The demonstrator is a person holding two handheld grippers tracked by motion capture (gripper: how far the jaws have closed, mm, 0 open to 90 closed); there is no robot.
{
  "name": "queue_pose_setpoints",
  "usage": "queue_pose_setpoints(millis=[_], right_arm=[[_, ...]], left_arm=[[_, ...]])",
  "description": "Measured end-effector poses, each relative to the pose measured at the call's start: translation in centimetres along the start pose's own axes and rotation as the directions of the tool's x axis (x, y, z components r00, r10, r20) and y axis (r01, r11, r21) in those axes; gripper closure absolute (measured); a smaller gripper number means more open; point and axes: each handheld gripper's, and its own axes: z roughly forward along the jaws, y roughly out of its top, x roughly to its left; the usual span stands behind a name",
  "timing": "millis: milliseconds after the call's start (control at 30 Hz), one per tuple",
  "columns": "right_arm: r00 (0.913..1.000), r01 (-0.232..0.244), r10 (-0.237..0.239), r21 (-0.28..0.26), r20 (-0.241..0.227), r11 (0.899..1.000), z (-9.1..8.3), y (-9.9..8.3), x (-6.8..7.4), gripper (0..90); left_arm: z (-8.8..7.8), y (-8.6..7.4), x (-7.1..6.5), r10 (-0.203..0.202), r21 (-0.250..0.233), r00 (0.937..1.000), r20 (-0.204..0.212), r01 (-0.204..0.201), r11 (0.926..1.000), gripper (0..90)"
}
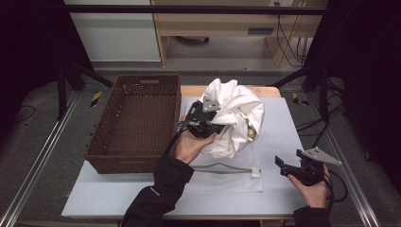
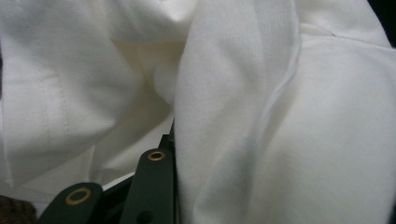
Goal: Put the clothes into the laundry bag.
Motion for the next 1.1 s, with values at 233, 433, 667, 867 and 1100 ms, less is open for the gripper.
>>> queue_pose_setpoints(millis=[233, 433, 667, 867, 1100], right_arm=[[0.9999, -0.006, 0.006, -0.026, 0.013, 1.000, -0.6, 0.2, -0.4, 11.3], [1.0000, -0.005, 0.005, -0.025, 0.005, 1.000, -0.5, 0.2, -0.3, 11.3], [1.0000, -0.004, 0.004, -0.033, 0.001, 0.999, -0.6, 0.3, -0.2, 11.7], [0.9999, -0.003, 0.003, -0.039, -0.016, 0.999, -0.6, 0.4, 0.0, 11.8], [0.9989, 0.011, -0.013, -0.044, -0.046, 0.999, -0.5, 1.0, 1.1, 11.5]], left_arm=[[3.8, -1.3, -1.7, 0.021, 0.059, 0.9994, 0.026, -0.022, 0.9980, 65.7], [6.6, -3.1, -2.7, 0.019, 0.115, 0.9978, 0.064, -0.027, 0.9930, 65.0], [9.6, -4.8, -3.9, 0.054, 0.172, 0.9952, 0.081, -0.068, 0.9827, 62.6], [8.9, -4.8, -3.3, 0.018, 0.129, 0.9964, 0.083, -0.029, 0.9912, 37.6], [3.9, -4.4, -2.7, 0.058, 0.057, 0.9946, 0.087, -0.063, 0.9964, 28.1]])
